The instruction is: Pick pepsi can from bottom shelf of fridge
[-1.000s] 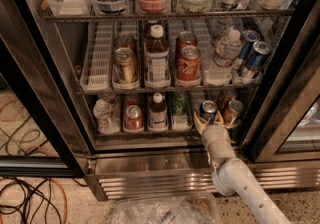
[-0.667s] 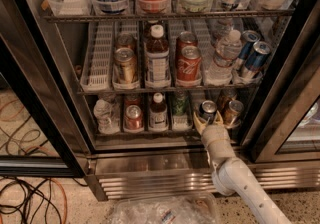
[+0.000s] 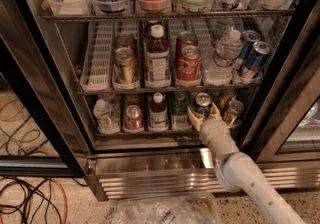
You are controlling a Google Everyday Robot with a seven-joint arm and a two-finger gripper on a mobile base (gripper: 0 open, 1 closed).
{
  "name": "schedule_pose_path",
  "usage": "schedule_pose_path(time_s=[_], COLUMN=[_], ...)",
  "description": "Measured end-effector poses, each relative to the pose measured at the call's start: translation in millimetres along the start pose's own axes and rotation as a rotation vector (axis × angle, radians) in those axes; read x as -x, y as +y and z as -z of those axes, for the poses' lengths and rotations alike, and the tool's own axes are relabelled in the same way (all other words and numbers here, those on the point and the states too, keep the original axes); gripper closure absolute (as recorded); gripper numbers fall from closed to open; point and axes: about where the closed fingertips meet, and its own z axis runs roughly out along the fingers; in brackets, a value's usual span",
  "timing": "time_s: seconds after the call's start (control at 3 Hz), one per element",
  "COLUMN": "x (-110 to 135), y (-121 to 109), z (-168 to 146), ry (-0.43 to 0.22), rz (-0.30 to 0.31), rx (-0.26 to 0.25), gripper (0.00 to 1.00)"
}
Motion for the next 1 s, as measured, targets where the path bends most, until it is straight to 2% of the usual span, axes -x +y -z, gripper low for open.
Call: schedule_pose_path(time_s=[0.33, 0.67, 1.0], x=[22, 32, 38], y=[4, 12, 29], z=[18, 51, 90], ry=[-0.008, 0.023, 0.083], rz=[0.021, 0.047, 0.088], rx=[0.062, 0.147, 0.281], gripper=[1.0, 1.0, 1.0])
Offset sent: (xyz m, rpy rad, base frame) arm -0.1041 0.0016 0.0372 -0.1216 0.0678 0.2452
